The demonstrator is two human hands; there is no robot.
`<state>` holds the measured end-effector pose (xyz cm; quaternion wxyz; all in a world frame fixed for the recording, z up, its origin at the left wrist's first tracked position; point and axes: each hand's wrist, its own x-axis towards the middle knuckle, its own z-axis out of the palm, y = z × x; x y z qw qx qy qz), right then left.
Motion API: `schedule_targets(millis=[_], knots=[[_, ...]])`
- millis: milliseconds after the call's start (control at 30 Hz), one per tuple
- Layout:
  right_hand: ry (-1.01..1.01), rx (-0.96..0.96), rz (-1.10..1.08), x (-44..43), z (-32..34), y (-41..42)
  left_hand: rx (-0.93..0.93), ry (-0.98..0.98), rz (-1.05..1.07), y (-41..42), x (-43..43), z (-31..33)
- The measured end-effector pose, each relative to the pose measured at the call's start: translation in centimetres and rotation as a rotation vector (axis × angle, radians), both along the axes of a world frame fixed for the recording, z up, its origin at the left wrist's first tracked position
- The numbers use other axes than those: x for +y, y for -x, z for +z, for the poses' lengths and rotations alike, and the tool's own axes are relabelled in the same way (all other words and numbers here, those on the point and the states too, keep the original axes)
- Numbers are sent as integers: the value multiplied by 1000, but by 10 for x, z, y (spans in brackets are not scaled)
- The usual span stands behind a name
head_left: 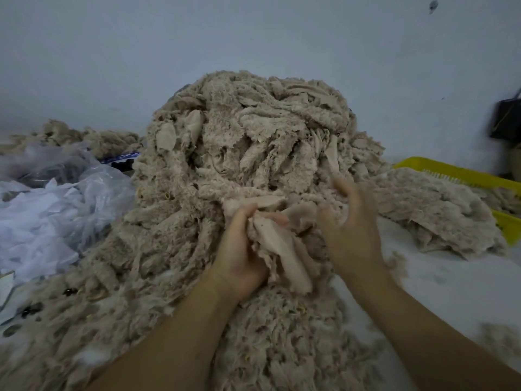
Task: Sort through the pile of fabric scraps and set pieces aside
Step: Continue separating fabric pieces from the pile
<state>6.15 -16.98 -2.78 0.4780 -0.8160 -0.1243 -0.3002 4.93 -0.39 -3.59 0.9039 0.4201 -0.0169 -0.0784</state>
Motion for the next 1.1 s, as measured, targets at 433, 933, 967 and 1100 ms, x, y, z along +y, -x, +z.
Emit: schedule_targets(millis=[433,933,967,1100], knots=[[355,359,293,11,-17,0,-3,92,192,-6,4,5],[-203,397,470,7,-16,4,93,-24,107,-6,9,7],[-266,447,479,6,-18,1,92,-105,102,-4,5,6],[-156,394,604,12,-10,3,79,-425,130,1,-5,5]])
